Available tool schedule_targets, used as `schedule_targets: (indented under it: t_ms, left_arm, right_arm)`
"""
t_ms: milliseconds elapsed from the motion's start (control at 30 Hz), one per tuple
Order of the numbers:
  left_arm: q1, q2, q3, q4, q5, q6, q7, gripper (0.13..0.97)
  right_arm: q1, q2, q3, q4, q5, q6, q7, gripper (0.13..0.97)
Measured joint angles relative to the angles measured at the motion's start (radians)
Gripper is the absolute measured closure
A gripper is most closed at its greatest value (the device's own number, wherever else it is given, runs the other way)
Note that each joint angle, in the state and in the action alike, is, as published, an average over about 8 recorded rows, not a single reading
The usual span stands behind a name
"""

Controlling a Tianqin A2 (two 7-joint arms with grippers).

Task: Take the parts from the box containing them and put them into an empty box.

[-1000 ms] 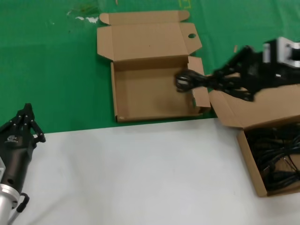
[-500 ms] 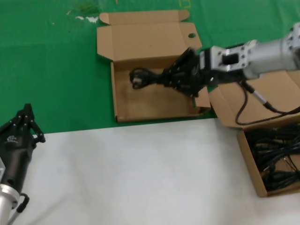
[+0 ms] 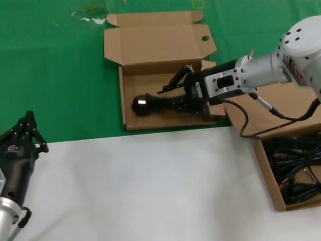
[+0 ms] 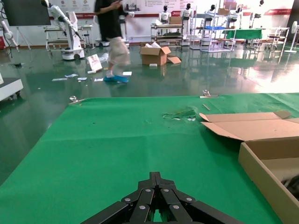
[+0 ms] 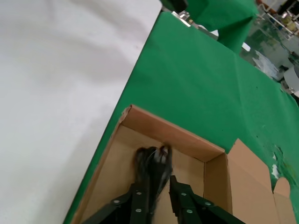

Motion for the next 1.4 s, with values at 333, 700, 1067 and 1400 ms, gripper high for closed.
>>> schedule_targets:
  t_ms: [333, 700, 1067, 1400]
  left_arm:
    - [0.000, 0.000, 0.000, 0.000, 0.000, 0.000, 0.000, 0.957]
    - [0.000, 0.000, 0.000, 0.000, 0.000, 0.000, 0.000, 0.957]
    - [0.000, 0.000, 0.000, 0.000, 0.000, 0.000, 0.000, 0.957]
    - [0.000, 0.000, 0.000, 0.000, 0.000, 0.000, 0.000, 0.923]
  right_arm:
    - [-0.025, 0.029, 0.022, 0.060, 0.012, -0.006, 0.005, 0.781]
    - [-0.281, 0.193, 0.131, 0.519, 0.092, 0.081, 0.227, 0.586]
    - [-0.493, 0.267, 0.233, 0.757, 0.161, 0.204, 0.347, 0.401]
    - [-0.543, 0.254, 0.251, 0.788, 0.174, 0.259, 0.378, 0.233]
